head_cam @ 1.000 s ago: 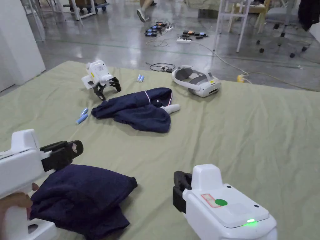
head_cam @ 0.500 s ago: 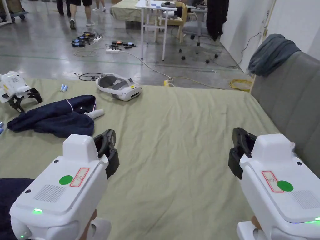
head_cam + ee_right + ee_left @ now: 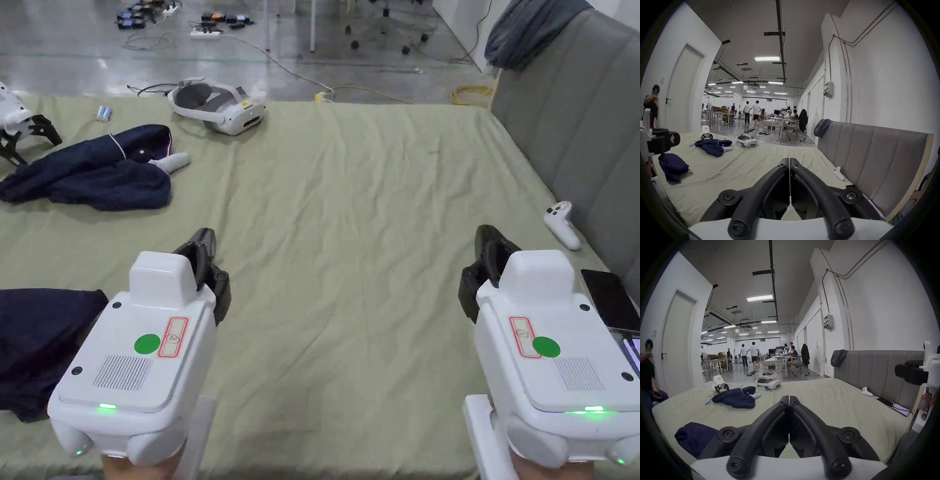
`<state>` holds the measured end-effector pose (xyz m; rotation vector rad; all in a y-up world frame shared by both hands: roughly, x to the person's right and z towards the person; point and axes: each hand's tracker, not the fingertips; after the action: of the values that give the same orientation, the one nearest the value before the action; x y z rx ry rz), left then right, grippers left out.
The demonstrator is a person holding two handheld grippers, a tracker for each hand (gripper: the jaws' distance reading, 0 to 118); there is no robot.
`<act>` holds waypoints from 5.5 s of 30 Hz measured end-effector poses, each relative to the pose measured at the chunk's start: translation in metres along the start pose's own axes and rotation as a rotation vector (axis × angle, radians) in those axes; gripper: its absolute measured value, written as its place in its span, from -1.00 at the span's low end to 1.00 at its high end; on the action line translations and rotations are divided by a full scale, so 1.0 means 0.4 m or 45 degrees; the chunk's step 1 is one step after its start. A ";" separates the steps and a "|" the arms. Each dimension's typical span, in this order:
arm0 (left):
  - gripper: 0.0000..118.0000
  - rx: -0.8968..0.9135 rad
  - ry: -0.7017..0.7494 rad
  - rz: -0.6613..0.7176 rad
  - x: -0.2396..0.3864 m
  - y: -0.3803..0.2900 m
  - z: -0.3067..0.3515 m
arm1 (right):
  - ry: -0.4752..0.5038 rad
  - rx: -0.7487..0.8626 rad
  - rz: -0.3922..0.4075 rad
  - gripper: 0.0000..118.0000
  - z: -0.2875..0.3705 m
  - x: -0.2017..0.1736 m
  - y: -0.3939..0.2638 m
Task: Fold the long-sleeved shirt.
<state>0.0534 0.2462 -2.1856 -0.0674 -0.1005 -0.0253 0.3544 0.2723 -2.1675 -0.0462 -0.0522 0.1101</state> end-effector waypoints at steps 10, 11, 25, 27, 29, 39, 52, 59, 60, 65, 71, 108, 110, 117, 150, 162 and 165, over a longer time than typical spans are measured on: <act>-0.89 -0.026 -0.004 -0.021 0.005 -0.006 0.028 | 0.007 -0.030 0.006 -1.00 0.009 -0.002 -0.012; -0.66 -0.025 -0.005 -0.018 0.004 -0.003 0.029 | 0.008 -0.028 0.008 -1.00 0.010 -0.003 -0.009; 0.88 0.041 0.032 0.015 -0.017 0.015 0.031 | -0.030 0.001 -0.006 1.00 0.004 0.016 0.009; 0.88 0.042 0.034 0.008 -0.019 0.012 0.030 | -0.037 0.002 -0.003 1.00 0.003 0.014 0.005; 0.88 0.049 0.034 -0.003 -0.020 0.010 0.030 | -0.035 0.002 0.008 1.00 0.004 0.007 0.005; 0.88 0.038 0.024 -0.025 -0.018 0.010 0.028 | -0.030 0.005 0.011 1.00 0.001 -0.004 0.012; 0.88 0.047 0.024 -0.018 -0.013 0.020 0.035 | -0.046 -0.004 0.013 1.00 0.004 -0.016 0.012; 0.88 0.052 0.020 -0.025 -0.006 0.024 0.034 | -0.050 -0.006 0.015 1.00 0.004 -0.017 0.013; 0.88 0.053 0.020 -0.025 -0.006 0.025 0.034 | -0.051 -0.006 0.015 1.00 0.004 -0.016 0.013; 0.88 0.052 0.021 -0.027 -0.004 0.025 0.033 | -0.056 -0.002 0.012 1.00 0.006 -0.013 0.013; 0.88 0.055 0.019 -0.032 -0.002 0.026 0.034 | -0.056 -0.002 0.015 1.00 0.007 -0.018 0.014; 0.88 0.048 0.036 -0.036 -0.001 0.026 0.035 | -0.046 -0.023 0.008 1.00 0.009 -0.023 0.014; 0.88 0.048 0.035 -0.034 0.000 0.027 0.035 | -0.053 -0.025 0.014 1.00 0.009 -0.022 0.014; 0.88 0.050 0.030 -0.043 0.004 0.032 0.032 | -0.118 -0.215 -0.127 1.00 -0.023 -0.016 0.030; 0.88 0.034 0.026 -0.042 0.005 0.034 0.027 | -0.142 -0.285 -0.077 1.00 -0.003 -0.030 0.049; 0.88 0.030 0.021 -0.047 0.007 0.039 0.024 | -0.147 -0.311 -0.104 1.00 -0.016 -0.017 0.053; 0.88 0.026 0.022 -0.046 0.008 0.039 0.023 | -0.164 -0.323 -0.121 1.00 -0.008 -0.020 0.056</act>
<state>0.0559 0.2622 -2.1771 -0.0450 -0.0850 -0.0605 0.3442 0.2936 -2.1720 -0.2902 -0.1967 0.0108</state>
